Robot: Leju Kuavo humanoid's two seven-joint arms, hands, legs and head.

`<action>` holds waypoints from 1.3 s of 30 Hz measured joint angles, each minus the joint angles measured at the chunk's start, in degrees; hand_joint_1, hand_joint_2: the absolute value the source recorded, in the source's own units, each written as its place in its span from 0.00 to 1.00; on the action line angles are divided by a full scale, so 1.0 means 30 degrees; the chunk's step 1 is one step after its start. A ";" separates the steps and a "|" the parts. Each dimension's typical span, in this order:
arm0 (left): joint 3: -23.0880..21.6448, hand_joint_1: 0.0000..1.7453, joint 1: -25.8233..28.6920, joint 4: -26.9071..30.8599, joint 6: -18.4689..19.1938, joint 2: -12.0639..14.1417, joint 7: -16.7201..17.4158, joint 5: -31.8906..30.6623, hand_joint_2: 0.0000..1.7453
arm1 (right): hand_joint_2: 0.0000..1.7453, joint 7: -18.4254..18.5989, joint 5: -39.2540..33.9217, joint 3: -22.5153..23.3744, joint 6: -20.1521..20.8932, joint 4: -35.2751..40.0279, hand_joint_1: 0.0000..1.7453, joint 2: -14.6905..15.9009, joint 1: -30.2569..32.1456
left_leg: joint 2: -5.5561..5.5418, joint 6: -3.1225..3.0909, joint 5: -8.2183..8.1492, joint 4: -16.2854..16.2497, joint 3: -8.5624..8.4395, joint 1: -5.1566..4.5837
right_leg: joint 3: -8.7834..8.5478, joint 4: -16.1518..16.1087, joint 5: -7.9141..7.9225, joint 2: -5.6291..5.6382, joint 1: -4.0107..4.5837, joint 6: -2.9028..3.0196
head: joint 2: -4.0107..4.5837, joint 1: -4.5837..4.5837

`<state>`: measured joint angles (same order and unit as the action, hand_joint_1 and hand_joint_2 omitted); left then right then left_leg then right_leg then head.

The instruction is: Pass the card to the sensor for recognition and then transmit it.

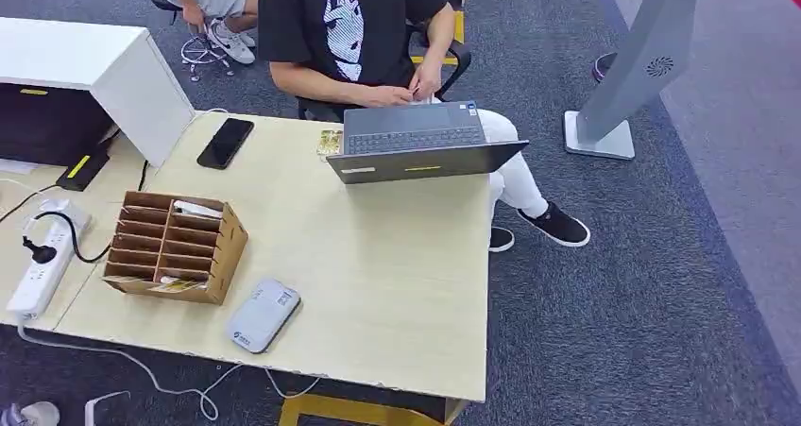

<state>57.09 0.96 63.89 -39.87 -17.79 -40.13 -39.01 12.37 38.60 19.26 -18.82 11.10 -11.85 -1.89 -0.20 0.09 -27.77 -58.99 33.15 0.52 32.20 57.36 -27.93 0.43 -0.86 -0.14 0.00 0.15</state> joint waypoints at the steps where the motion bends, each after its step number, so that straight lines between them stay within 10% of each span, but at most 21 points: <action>1: -0.0065 0.00 0.0035 0.0073 0.0000 0.0000 0.0000 0.0000 1.00 | 1.00 0.0000 0.0029 -0.0015 0.0000 0.0000 0.00 -0.0007 0.0001 | 0.0001 0.0000 0.0000 0.0000 0.0002 0.0000 | 0.0000 0.0000 0.0000 0.0000 0.0000 0.0000 | 0.0000 -0.0007; 20: -0.0328 0.00 0.0379 0.1020 0.0000 0.0015 0.0000 0.0539 1.00 | 1.00 0.0000 0.0080 -0.0022 0.0007 -0.0007 0.00 -0.0109 -0.0004 | 0.0001 0.0000 0.0000 0.0000 0.0001 0.0000 | 0.0000 0.0000 0.0000 -0.0001 0.0000 0.0000 | 0.0000 -0.0007; 39: -0.3461 0.00 0.2070 0.7118 -0.0007 0.0132 0.0000 0.3657 1.00 | 1.00 0.0015 0.0451 -0.0037 0.0022 0.0000 0.00 -0.0116 -0.0023 | 0.0001 0.0000 0.0000 0.0000 0.0002 0.0005 | 0.0001 0.0000 -0.0001 0.0001 0.0003 0.0000 | 0.0000 -0.0007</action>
<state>46.71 7.17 85.24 -39.89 -17.40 -40.13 -28.04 12.41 39.95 19.15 -18.75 11.10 -12.20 -1.96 -0.20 0.09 -27.77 -58.99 33.16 0.53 32.21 57.36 -27.93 0.44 -0.85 -0.14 0.00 0.13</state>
